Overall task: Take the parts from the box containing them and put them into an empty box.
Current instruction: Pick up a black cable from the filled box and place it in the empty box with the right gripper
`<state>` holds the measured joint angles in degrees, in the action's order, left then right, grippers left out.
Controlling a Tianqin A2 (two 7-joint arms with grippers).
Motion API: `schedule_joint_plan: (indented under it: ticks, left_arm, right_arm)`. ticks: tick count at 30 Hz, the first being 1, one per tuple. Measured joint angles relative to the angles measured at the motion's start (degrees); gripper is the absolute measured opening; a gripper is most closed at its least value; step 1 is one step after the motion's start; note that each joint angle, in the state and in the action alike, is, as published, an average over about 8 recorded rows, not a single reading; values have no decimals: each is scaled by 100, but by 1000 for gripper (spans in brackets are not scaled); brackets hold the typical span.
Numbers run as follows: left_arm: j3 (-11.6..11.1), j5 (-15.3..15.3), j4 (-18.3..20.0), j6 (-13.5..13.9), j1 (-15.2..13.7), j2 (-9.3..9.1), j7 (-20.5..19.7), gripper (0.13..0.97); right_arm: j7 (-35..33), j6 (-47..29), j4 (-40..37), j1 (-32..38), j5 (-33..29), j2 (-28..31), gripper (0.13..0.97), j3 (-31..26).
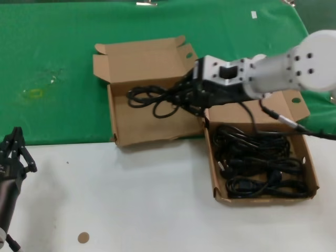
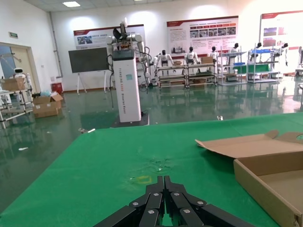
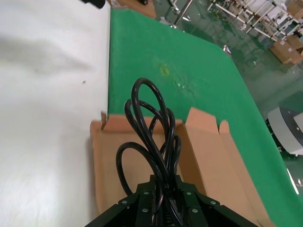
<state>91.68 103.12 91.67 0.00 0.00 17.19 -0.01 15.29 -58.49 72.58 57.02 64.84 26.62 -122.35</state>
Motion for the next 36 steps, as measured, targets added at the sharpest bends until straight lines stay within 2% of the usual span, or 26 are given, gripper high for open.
schedule_joint_plan:
  ticks: [16, 24, 36]
  left_arm:
    - [0, 0, 0, 0, 0, 0, 0, 152]
    - [0, 0, 0, 0, 0, 0, 0, 152]
    - [0, -1, 0, 0, 0, 0, -1, 152]
  right_arm:
    - [-140, 554, -1171, 302, -352, -1014, 214, -256]
    - [-397, 784, -1750, 411, -404, -1223, 214, -303]
    - [-524, 964, -2121, 526, -529, -1332, 214, -336]
